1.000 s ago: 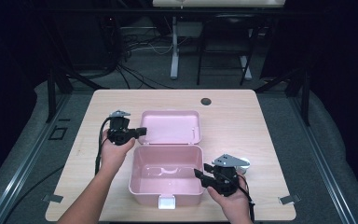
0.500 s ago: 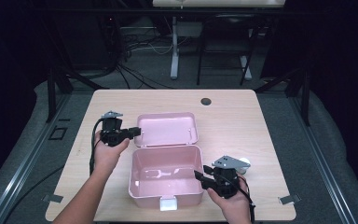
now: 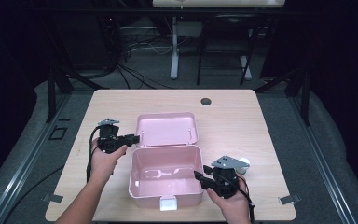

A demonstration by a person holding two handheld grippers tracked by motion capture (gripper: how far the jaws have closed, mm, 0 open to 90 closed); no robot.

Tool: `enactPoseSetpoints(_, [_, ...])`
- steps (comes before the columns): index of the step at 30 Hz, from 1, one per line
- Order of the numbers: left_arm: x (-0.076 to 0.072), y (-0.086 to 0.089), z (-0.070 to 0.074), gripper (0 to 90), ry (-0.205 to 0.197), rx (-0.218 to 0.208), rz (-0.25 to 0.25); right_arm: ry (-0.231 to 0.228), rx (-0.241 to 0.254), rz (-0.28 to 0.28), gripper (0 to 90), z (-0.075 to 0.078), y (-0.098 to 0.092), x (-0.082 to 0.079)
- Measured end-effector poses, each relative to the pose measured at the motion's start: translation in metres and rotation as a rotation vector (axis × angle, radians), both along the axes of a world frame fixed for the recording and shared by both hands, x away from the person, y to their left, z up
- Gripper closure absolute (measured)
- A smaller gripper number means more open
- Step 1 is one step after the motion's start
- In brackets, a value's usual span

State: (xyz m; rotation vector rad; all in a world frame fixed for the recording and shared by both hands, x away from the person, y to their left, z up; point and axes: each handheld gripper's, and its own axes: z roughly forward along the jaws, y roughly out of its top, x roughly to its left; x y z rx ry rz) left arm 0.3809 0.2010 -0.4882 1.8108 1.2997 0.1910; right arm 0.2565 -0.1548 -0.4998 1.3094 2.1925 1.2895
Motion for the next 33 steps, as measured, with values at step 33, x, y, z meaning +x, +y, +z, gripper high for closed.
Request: enactPoseSetpoints(33, [0.012,-0.010,0.000,70.3,0.001,-0.022,-0.010,-0.005,0.008,0.003,56.0,0.003,-0.005,-0.002])
